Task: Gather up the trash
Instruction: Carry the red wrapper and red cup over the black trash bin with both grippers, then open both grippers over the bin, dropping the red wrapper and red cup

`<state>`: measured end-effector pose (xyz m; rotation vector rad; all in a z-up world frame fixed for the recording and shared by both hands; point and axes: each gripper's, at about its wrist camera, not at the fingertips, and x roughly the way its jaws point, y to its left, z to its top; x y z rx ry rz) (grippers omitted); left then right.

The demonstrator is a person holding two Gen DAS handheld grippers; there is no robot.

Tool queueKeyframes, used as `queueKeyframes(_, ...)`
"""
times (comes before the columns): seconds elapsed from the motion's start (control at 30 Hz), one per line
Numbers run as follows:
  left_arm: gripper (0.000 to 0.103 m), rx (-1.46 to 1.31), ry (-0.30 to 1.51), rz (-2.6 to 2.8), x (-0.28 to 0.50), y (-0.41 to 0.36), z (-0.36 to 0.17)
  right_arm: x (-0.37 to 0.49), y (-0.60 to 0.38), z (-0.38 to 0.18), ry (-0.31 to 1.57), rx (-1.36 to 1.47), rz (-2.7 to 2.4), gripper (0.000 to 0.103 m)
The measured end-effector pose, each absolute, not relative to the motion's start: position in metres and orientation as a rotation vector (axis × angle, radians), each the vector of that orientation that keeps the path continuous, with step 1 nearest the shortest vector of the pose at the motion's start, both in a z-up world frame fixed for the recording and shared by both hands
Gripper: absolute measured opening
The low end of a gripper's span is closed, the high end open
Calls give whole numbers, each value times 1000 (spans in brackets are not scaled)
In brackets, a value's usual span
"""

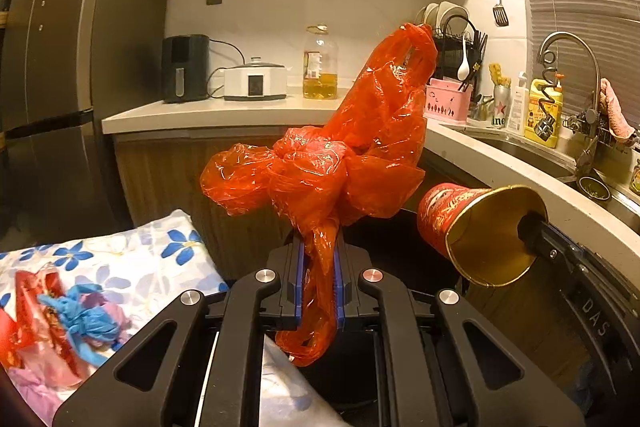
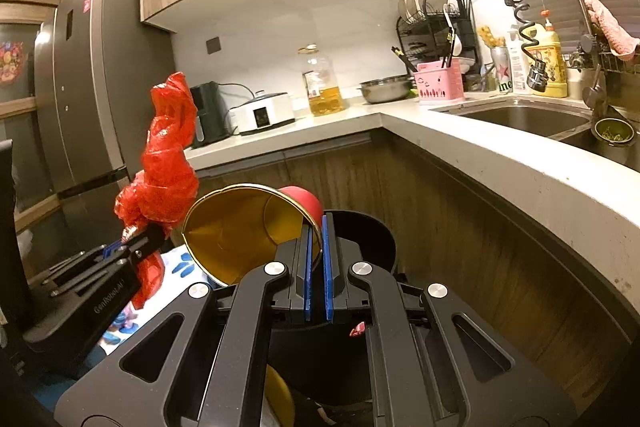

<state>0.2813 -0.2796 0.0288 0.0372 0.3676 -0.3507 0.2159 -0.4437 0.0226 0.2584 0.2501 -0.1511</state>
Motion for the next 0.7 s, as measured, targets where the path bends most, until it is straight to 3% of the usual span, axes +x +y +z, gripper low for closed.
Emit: queueKeyframes(0.7,15,44,395,-408,311,-302,18,255,-458,13,291,288,-140,5)
